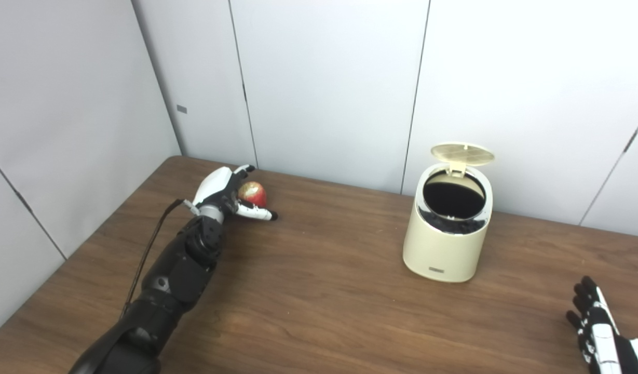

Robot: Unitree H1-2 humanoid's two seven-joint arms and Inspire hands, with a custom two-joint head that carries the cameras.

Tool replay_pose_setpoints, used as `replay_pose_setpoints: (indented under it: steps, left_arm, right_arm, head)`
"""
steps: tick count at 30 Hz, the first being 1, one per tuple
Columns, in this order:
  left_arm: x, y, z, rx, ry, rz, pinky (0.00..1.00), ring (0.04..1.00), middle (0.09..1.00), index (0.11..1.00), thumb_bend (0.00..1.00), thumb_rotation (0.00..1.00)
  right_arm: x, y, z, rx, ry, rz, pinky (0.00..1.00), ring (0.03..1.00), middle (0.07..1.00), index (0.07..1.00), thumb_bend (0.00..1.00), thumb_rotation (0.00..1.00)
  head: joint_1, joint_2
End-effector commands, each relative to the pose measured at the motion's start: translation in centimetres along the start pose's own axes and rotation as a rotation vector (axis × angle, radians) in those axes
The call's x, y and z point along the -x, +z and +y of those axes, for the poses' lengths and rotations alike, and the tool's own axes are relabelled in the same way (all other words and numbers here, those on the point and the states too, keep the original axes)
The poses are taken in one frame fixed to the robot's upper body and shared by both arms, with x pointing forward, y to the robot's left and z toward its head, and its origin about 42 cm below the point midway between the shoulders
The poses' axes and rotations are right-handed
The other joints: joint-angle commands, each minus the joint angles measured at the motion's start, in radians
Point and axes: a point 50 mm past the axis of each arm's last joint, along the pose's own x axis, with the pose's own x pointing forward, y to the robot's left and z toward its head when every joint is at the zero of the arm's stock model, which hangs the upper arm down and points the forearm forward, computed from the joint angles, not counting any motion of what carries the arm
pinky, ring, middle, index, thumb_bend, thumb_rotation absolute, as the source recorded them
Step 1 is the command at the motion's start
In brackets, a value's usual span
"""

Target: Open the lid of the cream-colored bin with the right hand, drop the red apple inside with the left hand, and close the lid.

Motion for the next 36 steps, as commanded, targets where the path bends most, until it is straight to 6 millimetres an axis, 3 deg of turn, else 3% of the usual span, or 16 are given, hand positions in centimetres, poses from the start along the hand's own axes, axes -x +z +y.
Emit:
replay_pose_setpoints:
  steps: [1, 7, 8, 9, 11, 13, 16, 22, 30, 36]
  left_arm:
    - [-1.2, 2.3, 2.5, -0.014, 0.064, -0.074, 0.72, 0.812, 0.86, 0.89, 0.88, 0.17]
    - [-1.1, 2.7, 2.1, -0.006, 0.026, -0.059, 0.58, 0.684, 0.78, 0.734, 0.78, 0.01]
    - [-1.1, 2.8, 2.0, 0.0, 0.013, -0.047, 0.53, 0.614, 0.713, 0.687, 0.73, 0.0]
    - [-1.1, 2.8, 2.0, 0.004, 0.005, -0.039, 0.48, 0.487, 0.596, 0.594, 0.59, 0.0]
    - [-1.2, 3.0, 2.1, -0.035, -0.028, -0.015, 0.44, 0.421, 0.523, 0.544, 0.52, 0.0]
    - [-1.2, 3.1, 2.0, -0.075, -0.04, 0.002, 0.36, 0.415, 0.511, 0.518, 0.48, 0.0]
    - [-1.2, 3.2, 2.0, -0.107, -0.037, 0.009, 0.32, 0.418, 0.497, 0.505, 0.47, 0.0]
    - [-1.0, 3.0, 2.2, -0.154, -0.039, 0.007, 0.39, 0.466, 0.524, 0.463, 0.48, 0.0]
    - [-0.8, 3.0, 2.4, -0.15, -0.024, -0.001, 0.37, 0.454, 0.52, 0.471, 0.48, 0.0]
    - [3.3, 6.5, 2.6, 0.077, 0.171, -0.192, 0.36, 0.423, 0.487, 0.495, 0.48, 0.0]
  right_arm:
    - [-0.5, 0.4, 0.3, -0.001, 0.001, -0.027, 0.96, 0.996, 0.986, 0.983, 0.54, 1.0]
    - [-0.5, 0.4, 0.3, -0.018, 0.003, -0.028, 0.95, 0.991, 0.98, 0.981, 0.51, 1.0]
    - [-0.5, 0.4, 0.3, -0.017, 0.002, -0.029, 0.95, 0.989, 0.978, 0.982, 0.52, 1.0]
    - [-0.5, 0.5, 0.3, -0.015, 0.002, -0.029, 0.95, 0.986, 0.974, 0.986, 0.52, 1.0]
    - [-0.4, 0.5, 0.4, -0.022, 0.0, -0.031, 0.96, 0.989, 0.973, 0.994, 0.54, 1.0]
    - [-0.4, 0.6, 0.4, -0.027, -0.001, -0.033, 0.96, 0.992, 0.972, 0.999, 0.56, 1.0]
    - [-0.5, 0.4, 0.3, -0.055, -0.001, -0.034, 0.98, 0.998, 0.971, 1.0, 0.57, 1.0]
    - [-0.5, 0.3, 0.3, -0.06, 0.005, -0.032, 0.98, 0.999, 0.97, 1.0, 0.57, 1.0]
    - [-0.6, 0.1, 0.3, -0.043, 0.002, -0.031, 0.95, 0.982, 0.957, 1.0, 0.57, 1.0]
    - [-0.6, -0.2, 0.7, -0.057, 0.009, -0.026, 0.95, 0.983, 0.959, 0.999, 0.56, 1.0]
  head:
    - [-0.001, 0.001]
    - [-0.001, 0.004]
    - [-0.001, 0.004]
    - [-0.002, 0.005]
    - [-0.003, 0.005]
    - [-0.003, 0.006]
    - [-0.002, 0.008]
    - [-0.003, 0.009]
    - [-0.013, 0.01]
    - [-0.077, 0.012]
